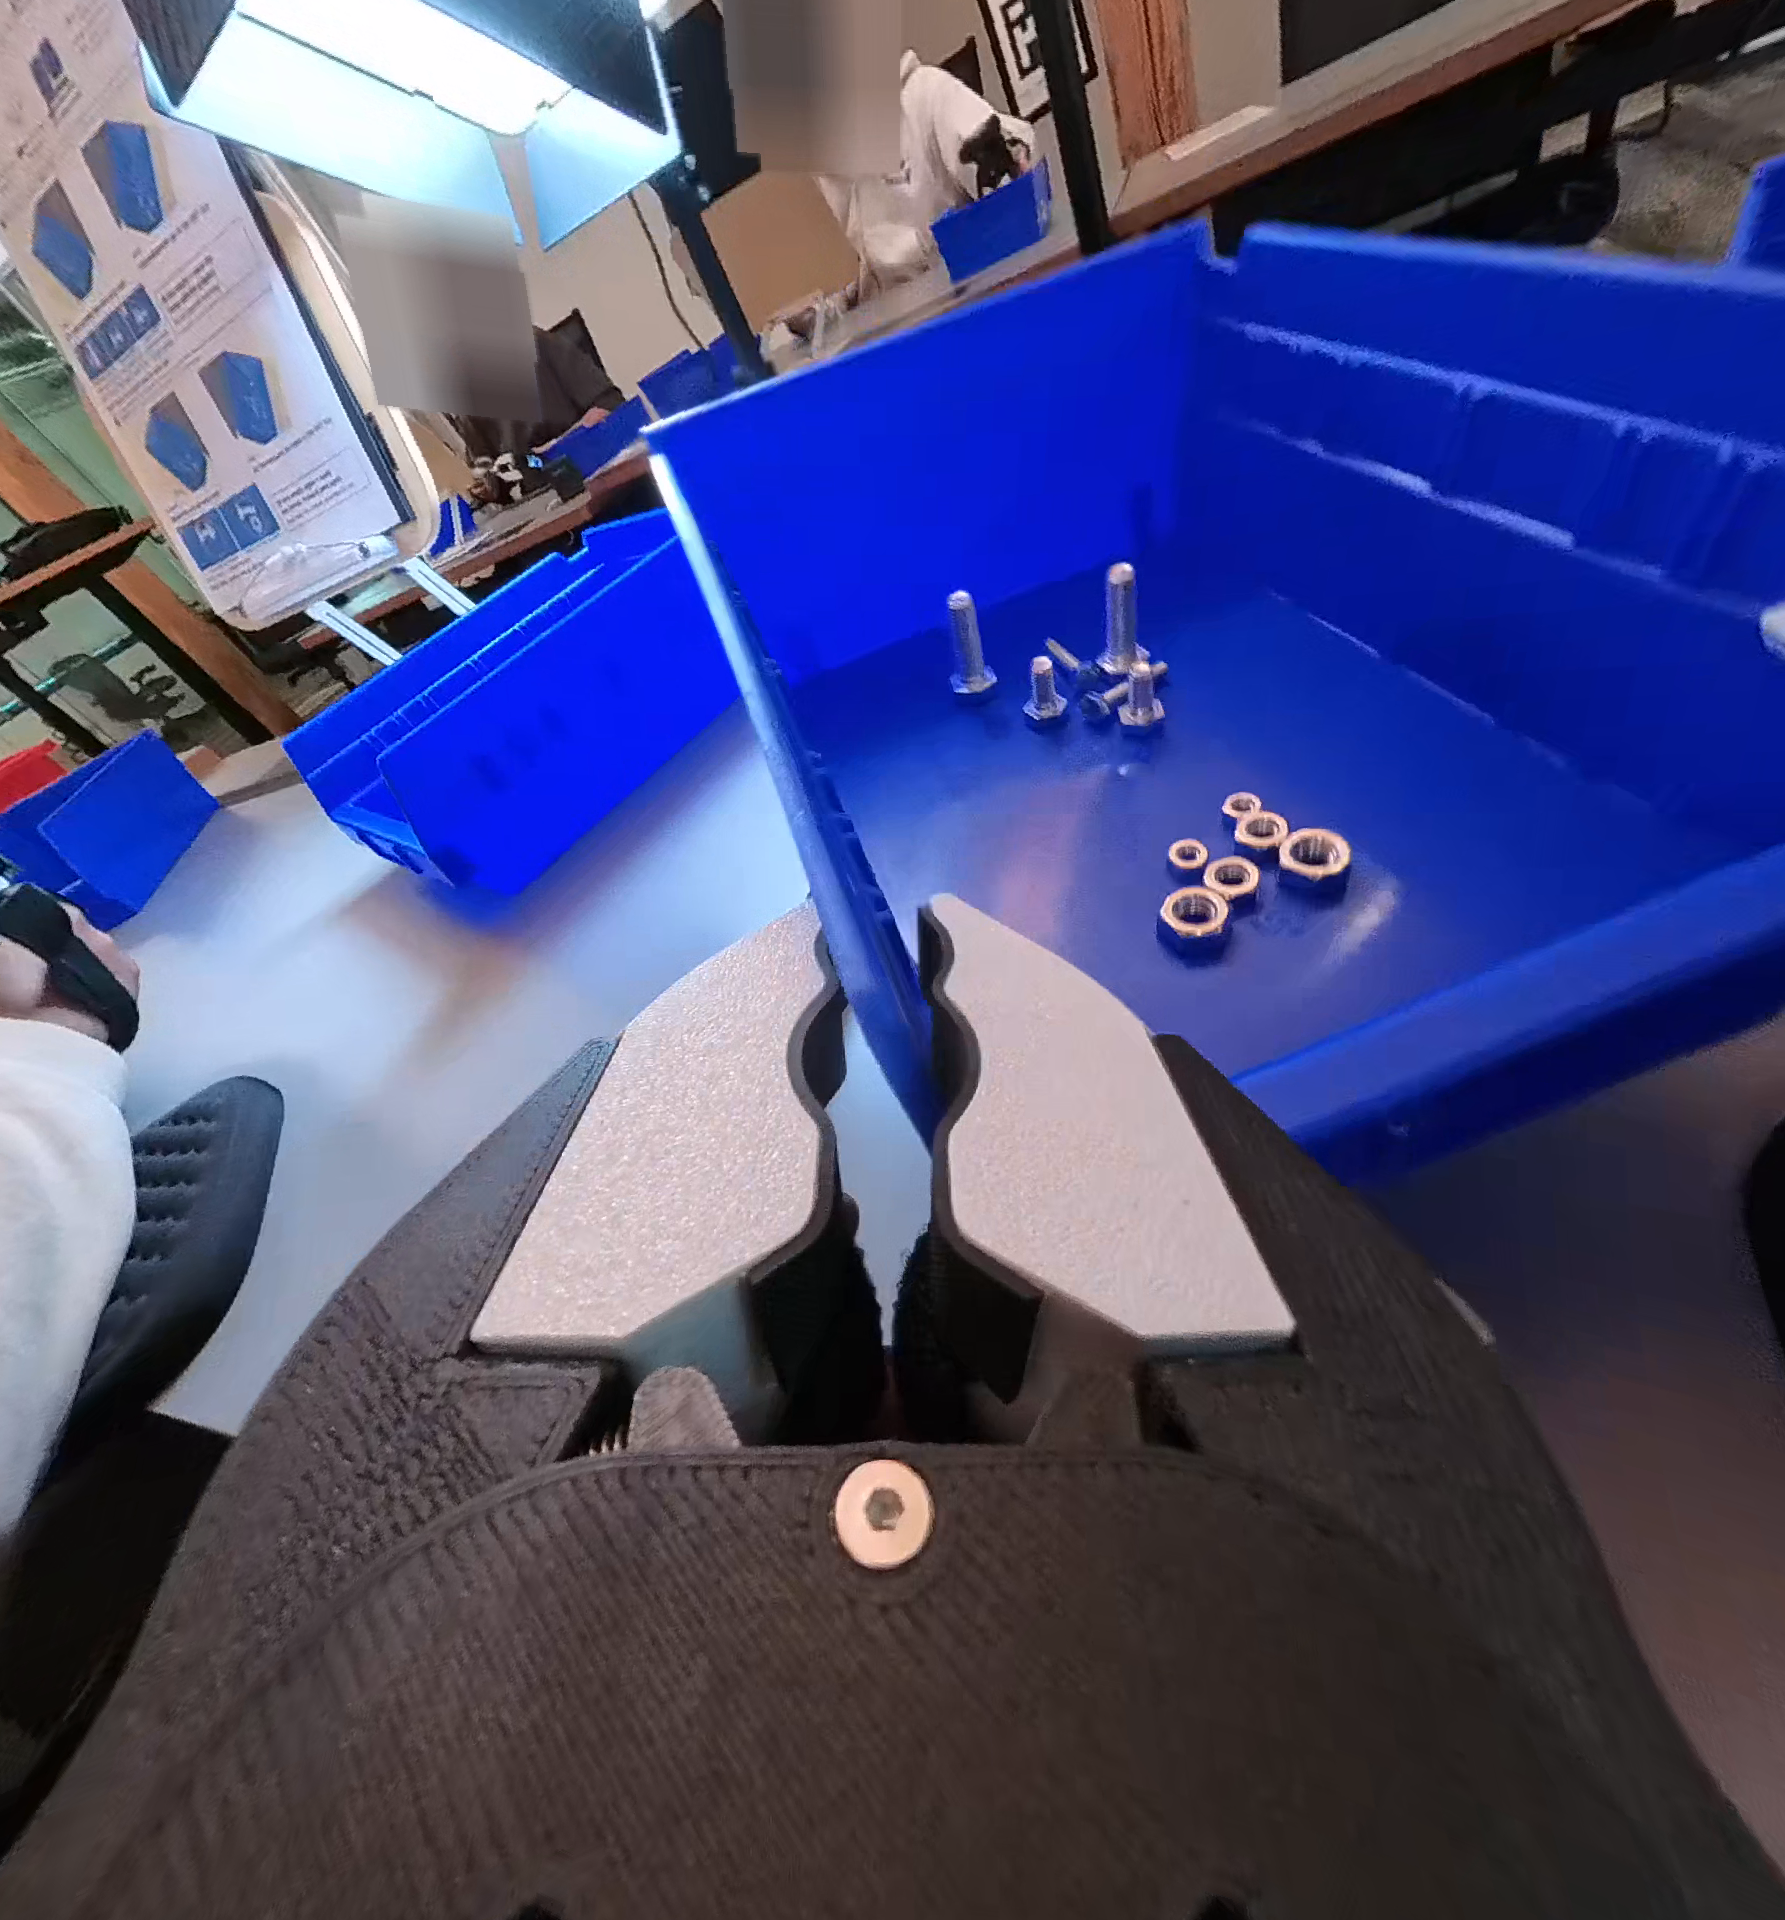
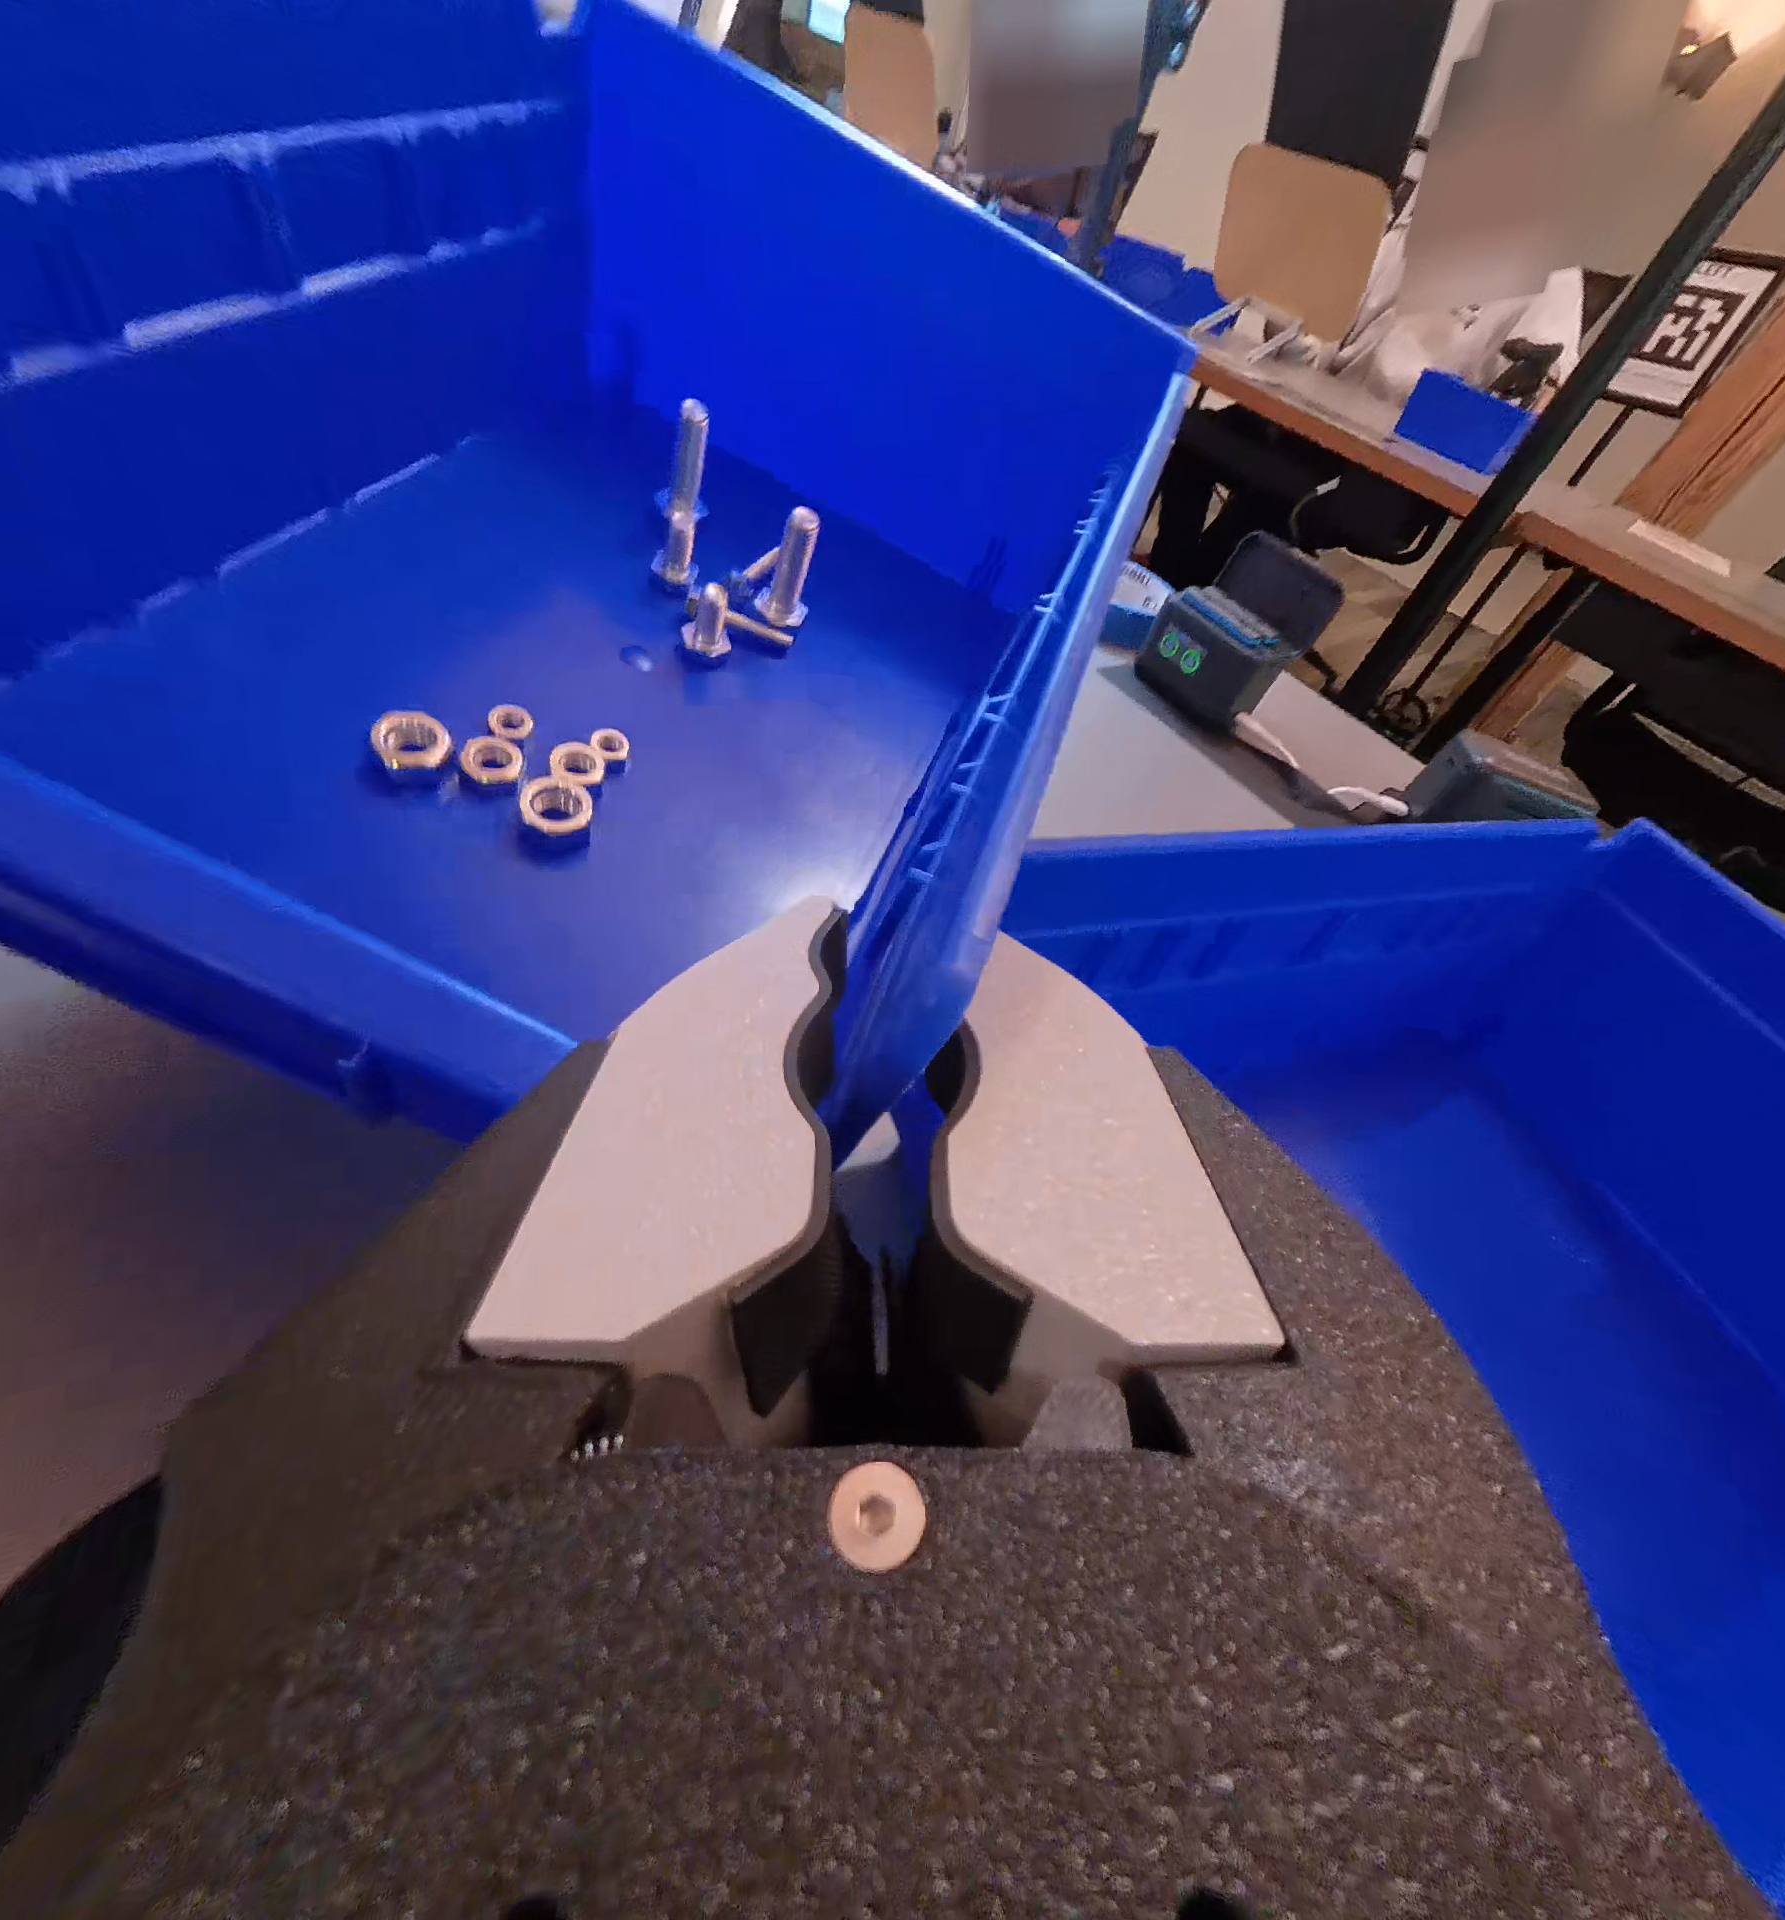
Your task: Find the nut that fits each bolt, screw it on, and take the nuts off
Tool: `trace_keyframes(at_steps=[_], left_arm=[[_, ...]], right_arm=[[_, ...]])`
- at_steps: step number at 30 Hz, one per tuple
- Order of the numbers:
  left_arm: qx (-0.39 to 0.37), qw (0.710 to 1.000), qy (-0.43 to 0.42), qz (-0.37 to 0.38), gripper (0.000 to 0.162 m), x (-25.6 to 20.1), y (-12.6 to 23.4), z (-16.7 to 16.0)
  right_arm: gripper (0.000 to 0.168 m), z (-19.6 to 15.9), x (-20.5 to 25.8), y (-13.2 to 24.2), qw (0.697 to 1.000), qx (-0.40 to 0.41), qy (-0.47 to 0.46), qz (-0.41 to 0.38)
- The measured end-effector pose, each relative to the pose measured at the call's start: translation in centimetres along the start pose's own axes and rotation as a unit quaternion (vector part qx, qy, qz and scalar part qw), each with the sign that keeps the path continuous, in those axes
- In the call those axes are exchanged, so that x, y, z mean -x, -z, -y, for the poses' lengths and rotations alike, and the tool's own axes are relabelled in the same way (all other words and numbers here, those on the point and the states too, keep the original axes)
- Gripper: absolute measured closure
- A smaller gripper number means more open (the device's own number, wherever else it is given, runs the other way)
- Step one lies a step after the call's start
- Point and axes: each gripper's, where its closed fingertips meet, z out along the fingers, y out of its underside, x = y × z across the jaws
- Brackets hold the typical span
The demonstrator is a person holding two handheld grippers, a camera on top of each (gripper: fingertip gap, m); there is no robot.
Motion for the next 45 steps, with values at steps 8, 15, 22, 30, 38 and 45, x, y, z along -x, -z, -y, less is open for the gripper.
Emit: trace_keyframes(at_steps=[8,15,22,30,38,45], left_arm=[[0.030,0.998,0.048,-0.020,0.153,-1.4,-3.1,-4.2],[0.037,0.998,0.045,-0.039,0.150,-2.2,-3.4,-5.7],[0.042,0.998,0.029,-0.042,0.127,-2.4,-3.3,-6.0],[-0.066,0.997,0.032,0.030,0.113,1.2,-0.9,-0.2],[-0.202,0.973,0.061,-0.094,0.113,-7.8,1.7,8.9],[-0.148,0.945,0.078,-0.281,0.113,-21.1,2.8,9.7]], right_arm=[[0.153,-3.8,0.8,-1.3,0.997,0.061,0.038,0.012],[0.151,-4.3,0.5,-1.4,0.997,0.070,0.031,0.018],[0.116,-2.0,0.6,0.7,0.998,-0.007,0.029,0.049],[0.086,-0.1,-9.6,11.5,0.981,-0.140,-0.022,-0.132],[0.083,-9.2,-14.7,11.7,0.980,0.010,-0.066,-0.189],[0.090,-13.7,-19.8,17.6,0.962,0.054,-0.099,-0.248]])
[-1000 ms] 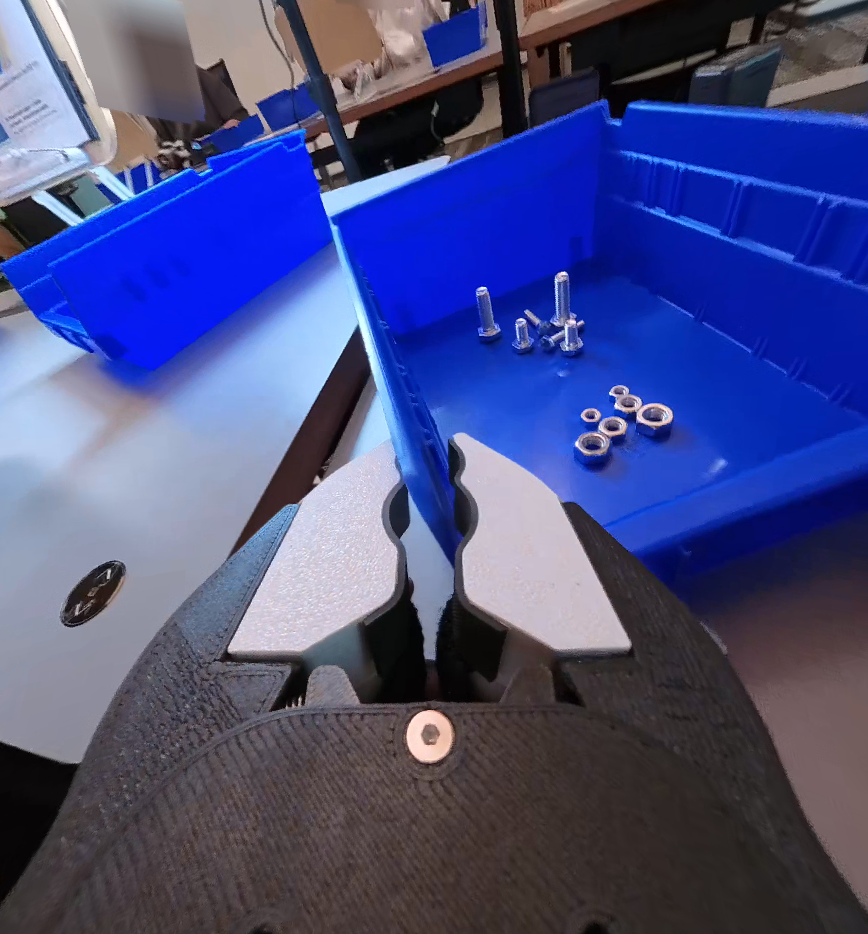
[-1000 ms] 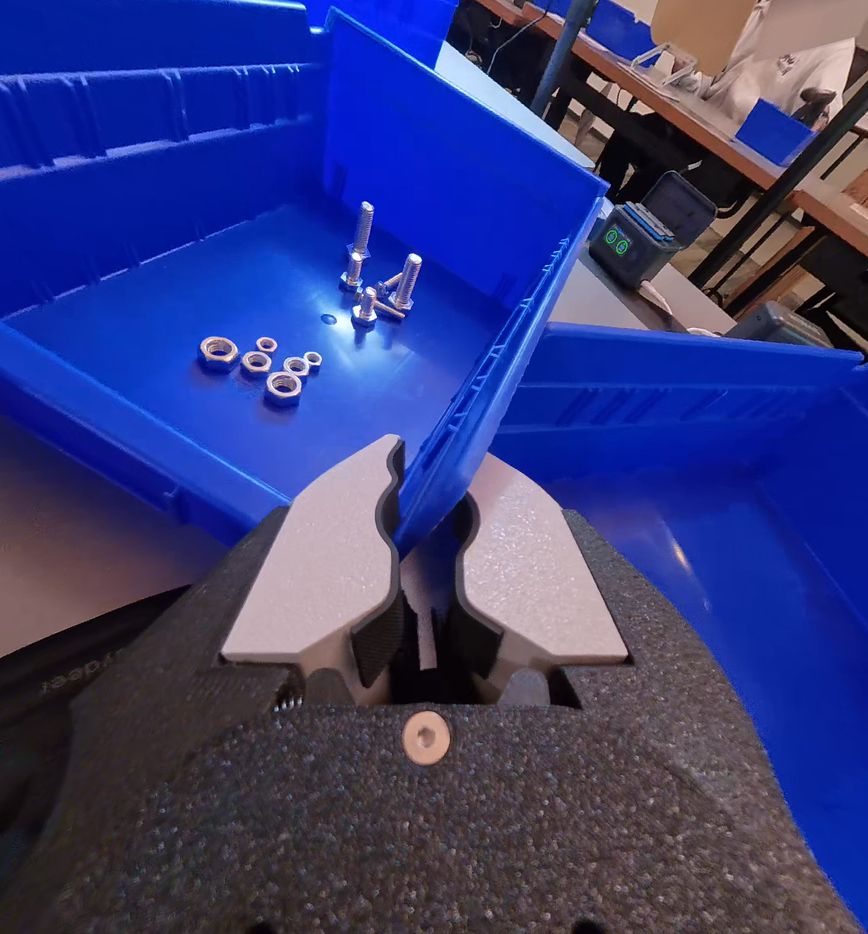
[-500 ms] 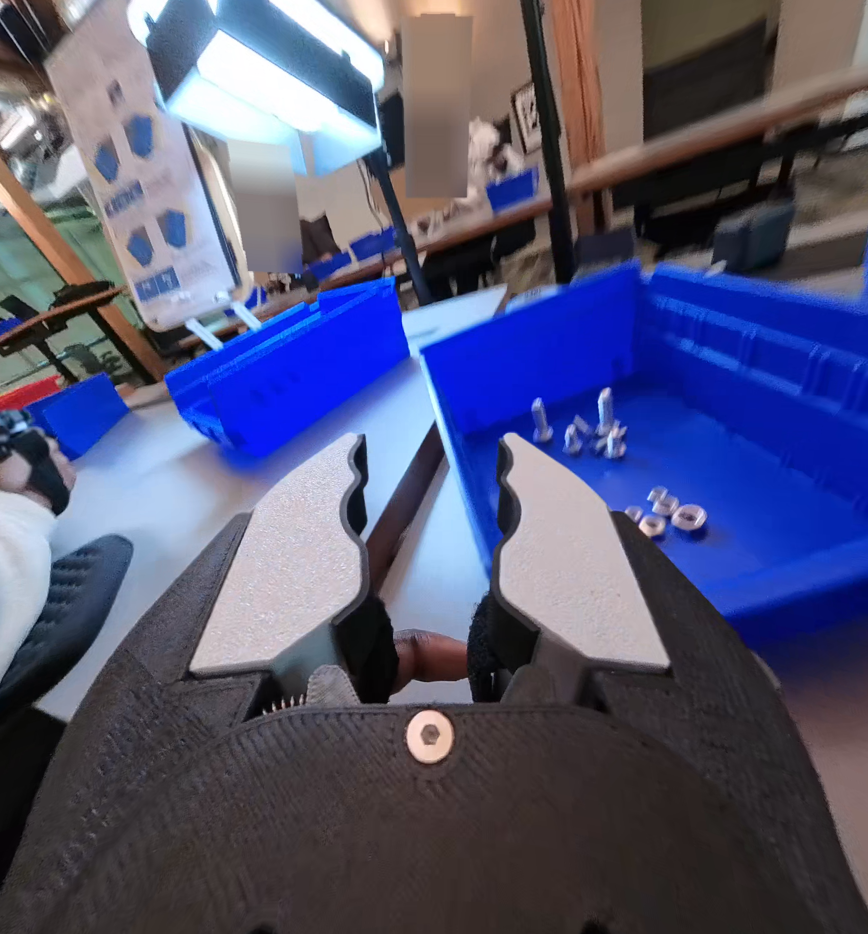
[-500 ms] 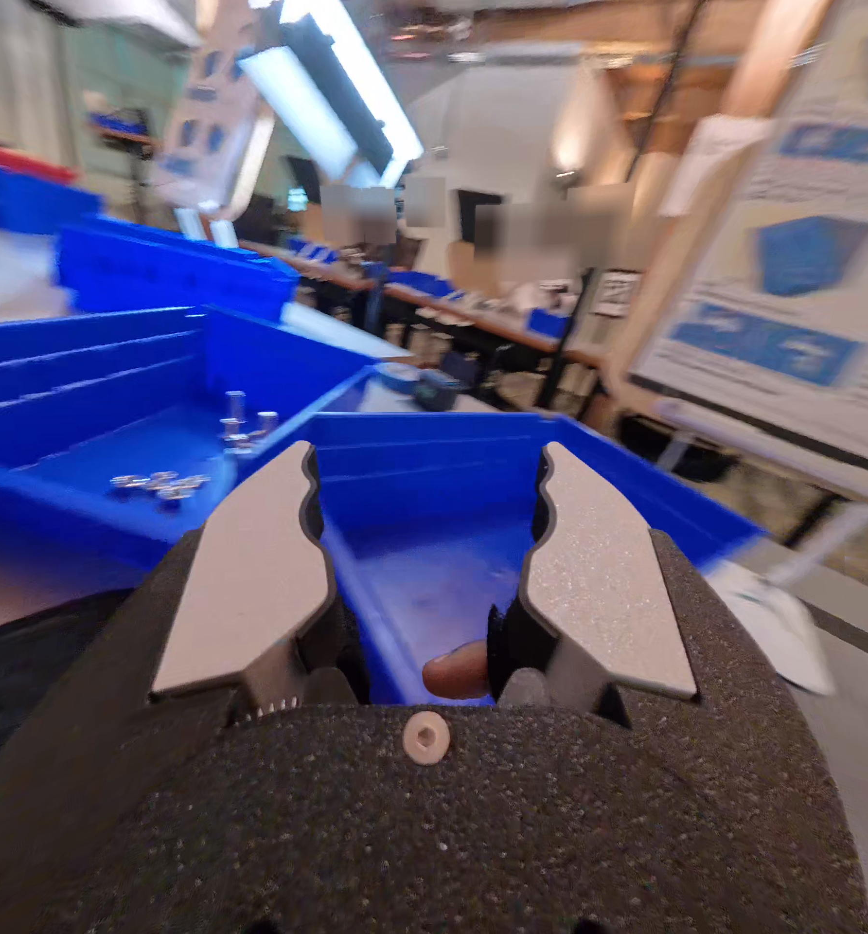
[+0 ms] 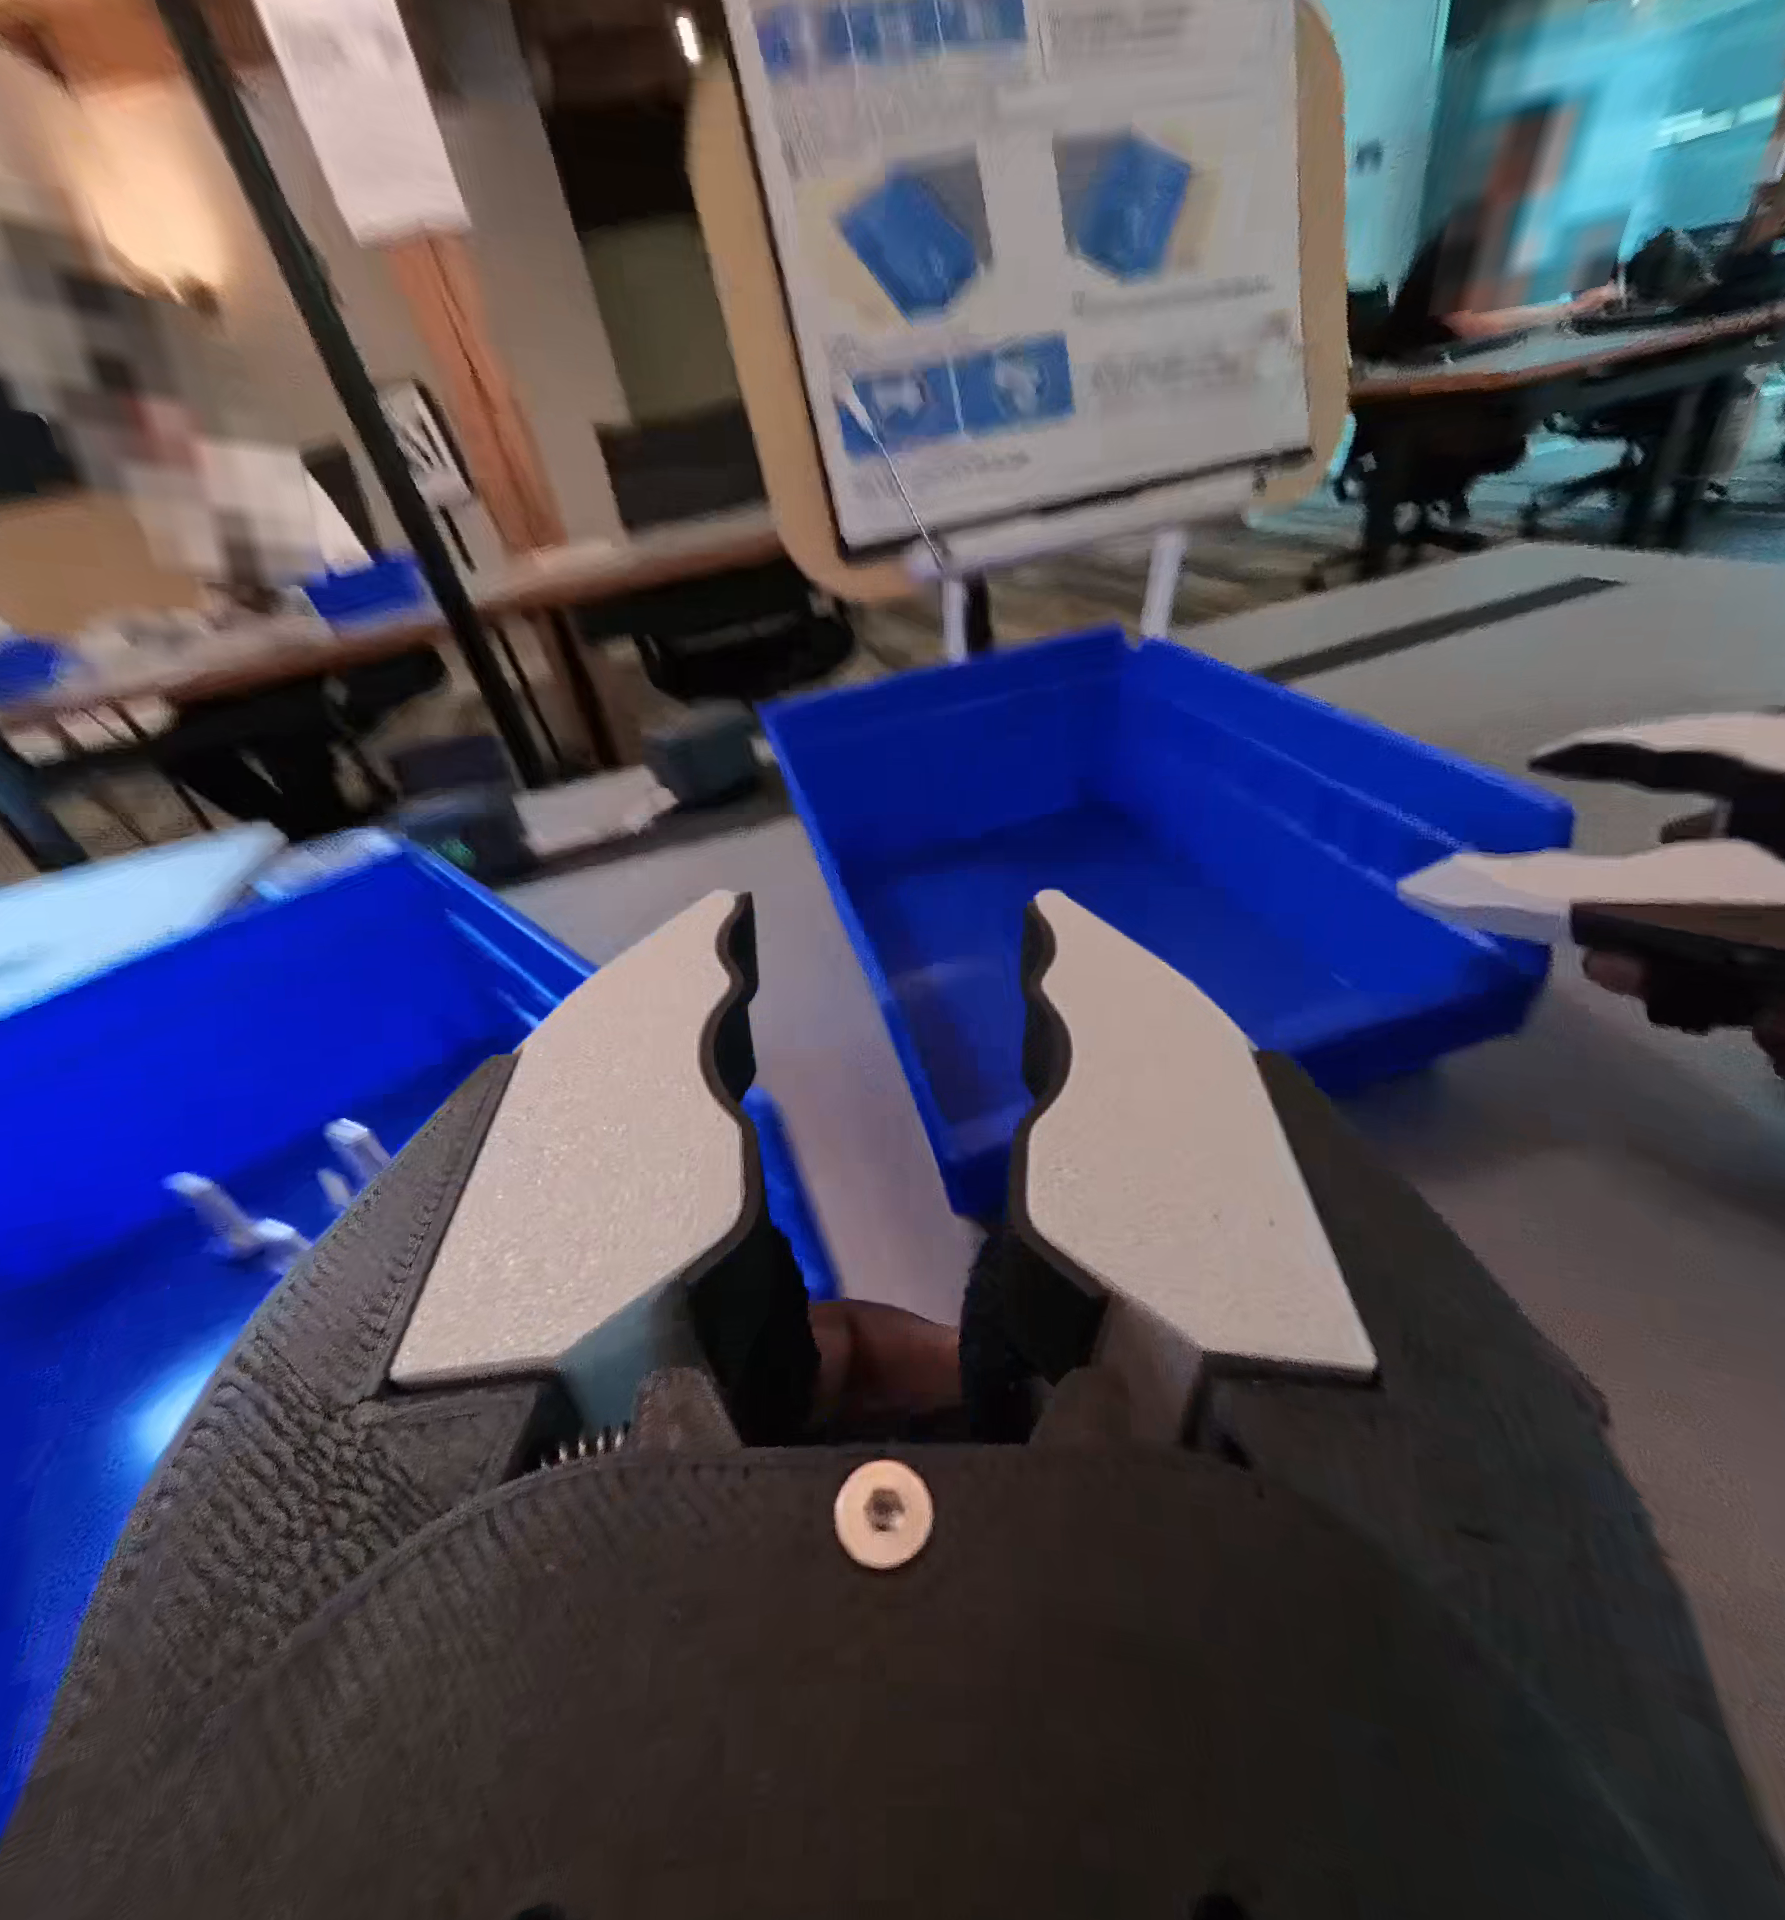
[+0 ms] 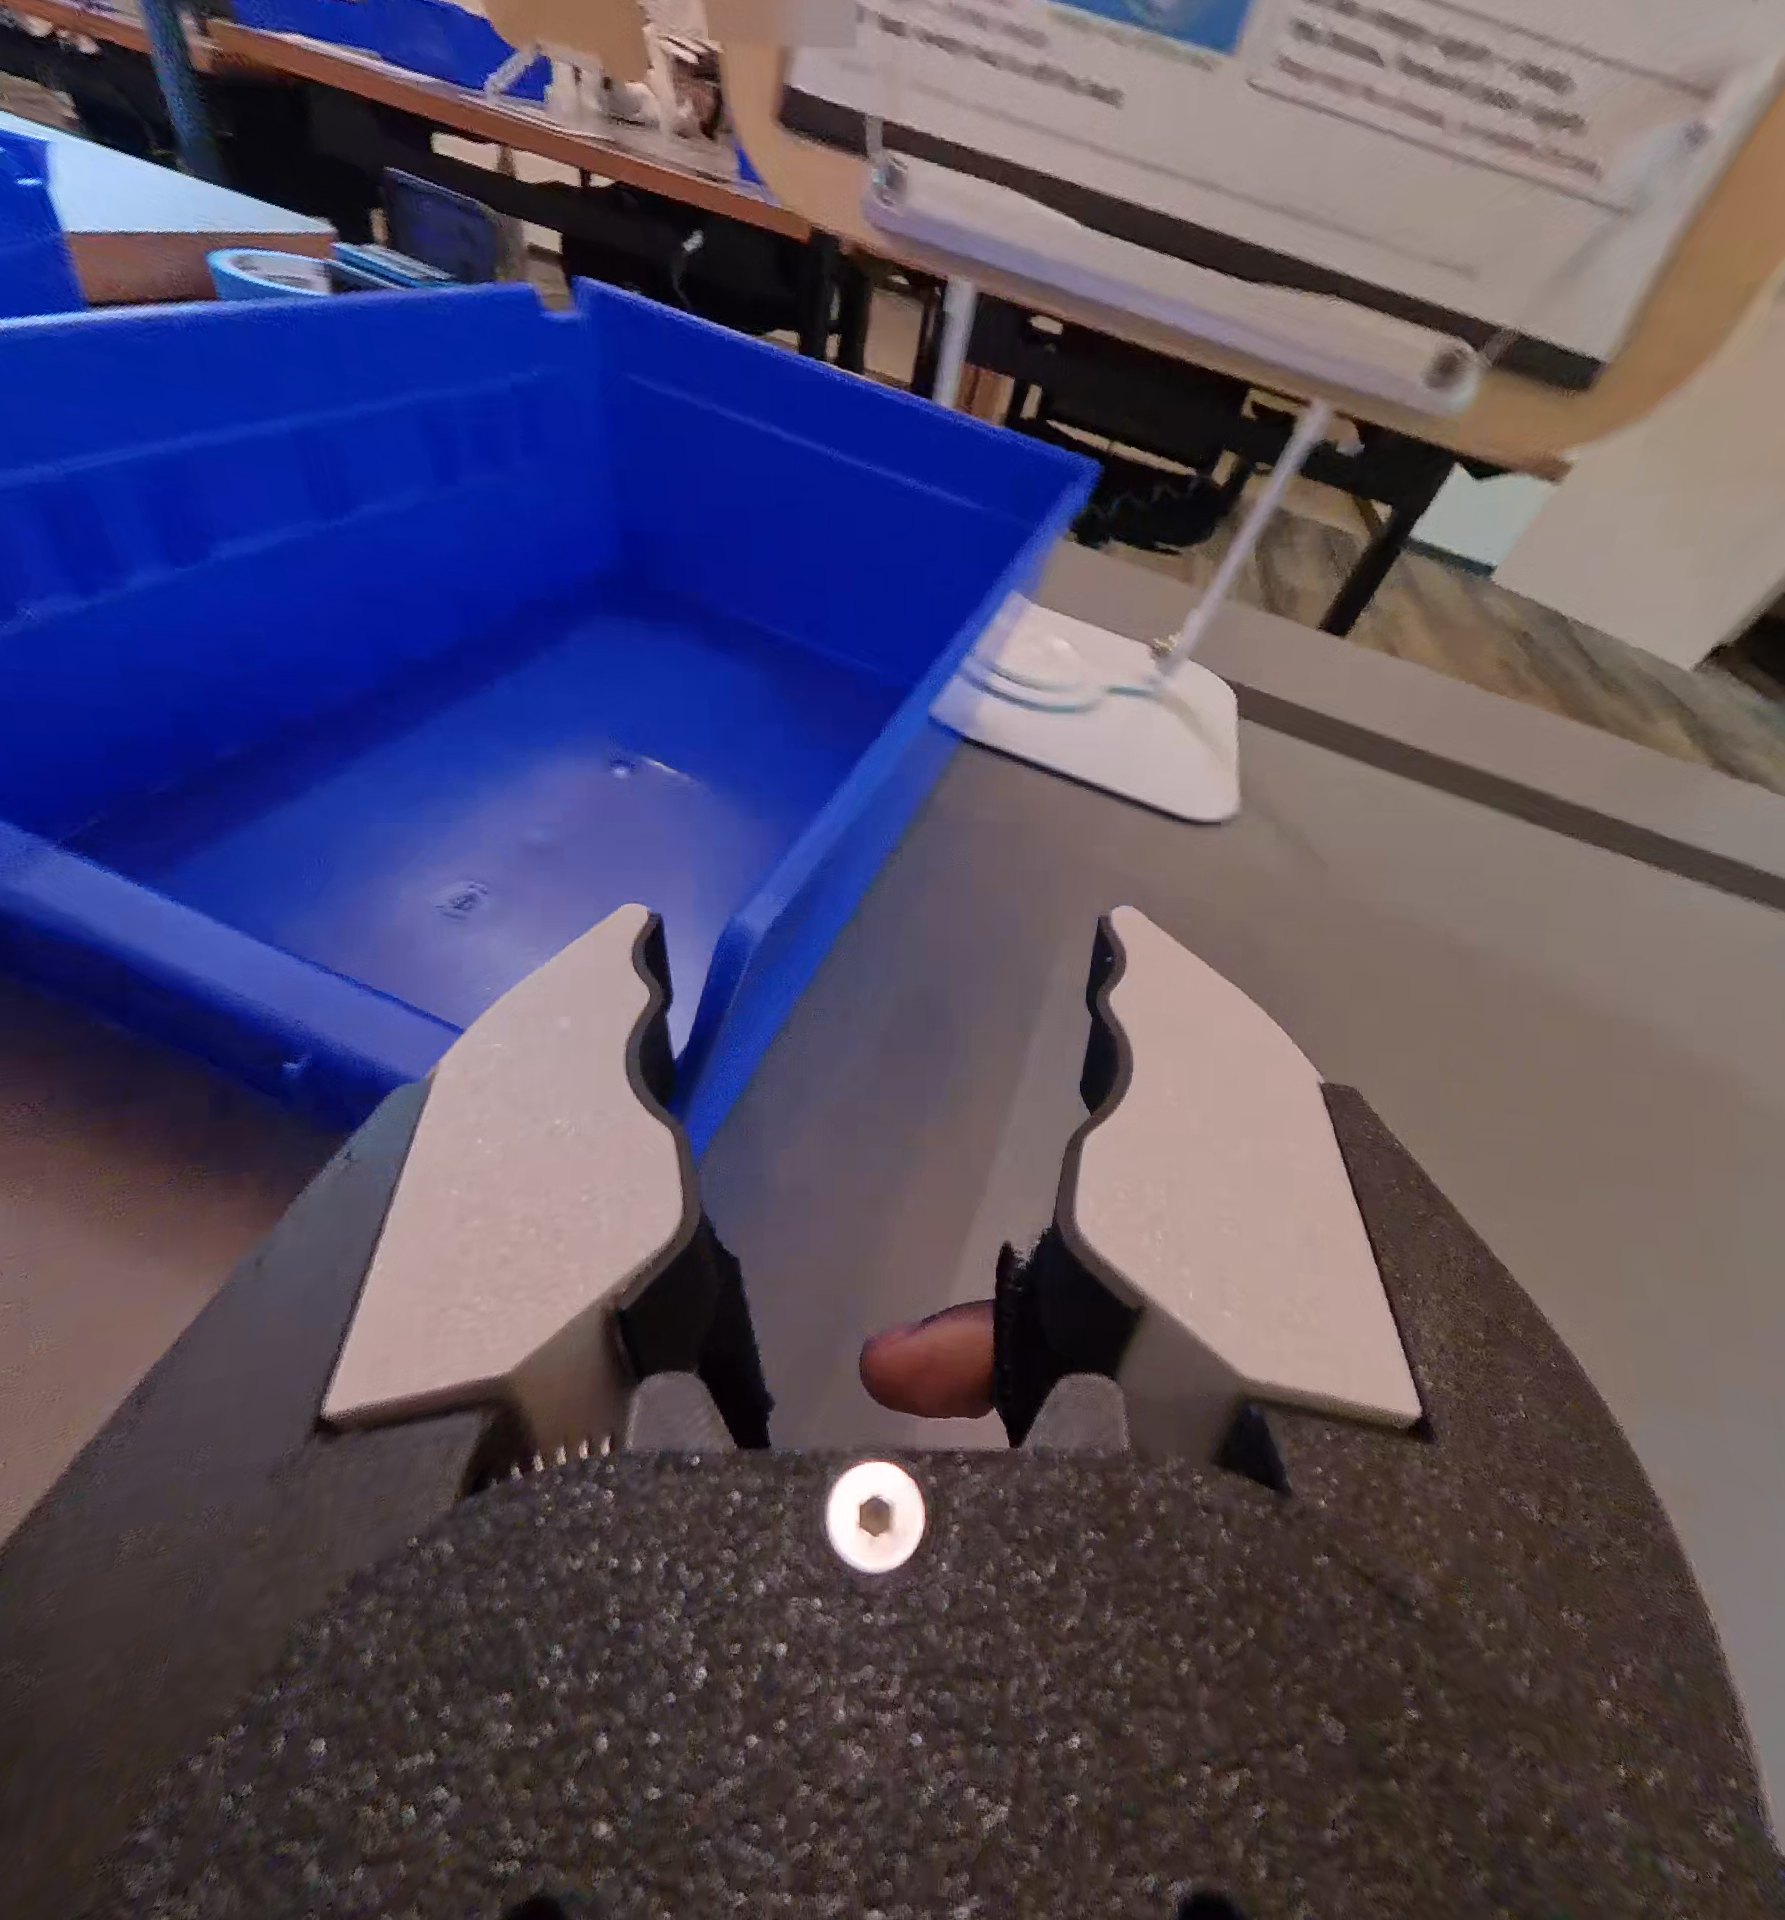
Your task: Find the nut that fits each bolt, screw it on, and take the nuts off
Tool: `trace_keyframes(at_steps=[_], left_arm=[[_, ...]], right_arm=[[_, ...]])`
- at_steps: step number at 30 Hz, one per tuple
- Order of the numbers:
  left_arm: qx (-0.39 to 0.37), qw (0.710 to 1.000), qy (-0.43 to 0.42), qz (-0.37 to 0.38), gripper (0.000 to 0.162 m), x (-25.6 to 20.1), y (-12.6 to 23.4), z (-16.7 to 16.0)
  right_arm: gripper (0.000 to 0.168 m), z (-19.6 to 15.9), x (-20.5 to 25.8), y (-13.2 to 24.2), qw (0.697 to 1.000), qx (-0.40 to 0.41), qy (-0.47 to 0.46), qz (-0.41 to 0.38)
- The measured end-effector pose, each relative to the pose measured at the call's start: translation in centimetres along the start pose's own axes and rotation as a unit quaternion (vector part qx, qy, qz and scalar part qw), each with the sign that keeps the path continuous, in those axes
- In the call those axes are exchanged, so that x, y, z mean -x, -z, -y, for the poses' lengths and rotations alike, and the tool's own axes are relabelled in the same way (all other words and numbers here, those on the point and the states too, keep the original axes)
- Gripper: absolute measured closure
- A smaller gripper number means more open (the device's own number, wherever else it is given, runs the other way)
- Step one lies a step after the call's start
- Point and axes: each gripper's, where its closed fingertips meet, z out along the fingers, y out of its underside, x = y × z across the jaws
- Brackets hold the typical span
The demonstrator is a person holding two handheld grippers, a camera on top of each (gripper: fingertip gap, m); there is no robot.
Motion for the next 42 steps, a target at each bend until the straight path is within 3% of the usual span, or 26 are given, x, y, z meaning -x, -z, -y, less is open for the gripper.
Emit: trace_keyframes(at_steps=[5,11,16,21,26,33,42], left_arm=[[0.118,0.991,0.037,-0.040,0.113,-4.1,-4.3,-5.5],[0.190,0.979,0.056,-0.040,0.113,-4.7,-7.6,-8.4],[0.182,0.983,0.020,0.008,0.147,-3.2,-8.2,-8.0],[0.172,0.983,-0.041,0.040,0.152,-3.6,-8.3,-7.1],[0.160,0.985,-0.064,0.010,0.152,-6.1,-8.4,-4.5],[0.126,0.986,-0.074,-0.077,0.150,-13.5,-10.8,-1.6],[0.068,0.977,-0.113,-0.170,0.148,-26.0,-16.5,0.7]], right_arm=[[0.090,-1.2,-1.9,0.6,0.997,0.035,-0.057,0.045],[0.113,-1.3,-0.7,-0.9,0.988,0.076,-0.058,0.123],[0.142,-2.0,0.3,-1.5,0.987,0.100,0.004,0.128],[0.154,-2.2,-1.1,-1.1,0.988,0.101,0.105,0.054],[0.155,-1.7,-3.7,1.7,0.987,0.106,0.117,0.026],[0.155,-1.0,-11.4,6.9,0.983,0.117,0.130,-0.057],[0.157,-3.7,-23.7,11.4,0.972,0.108,0.120,-0.173]])
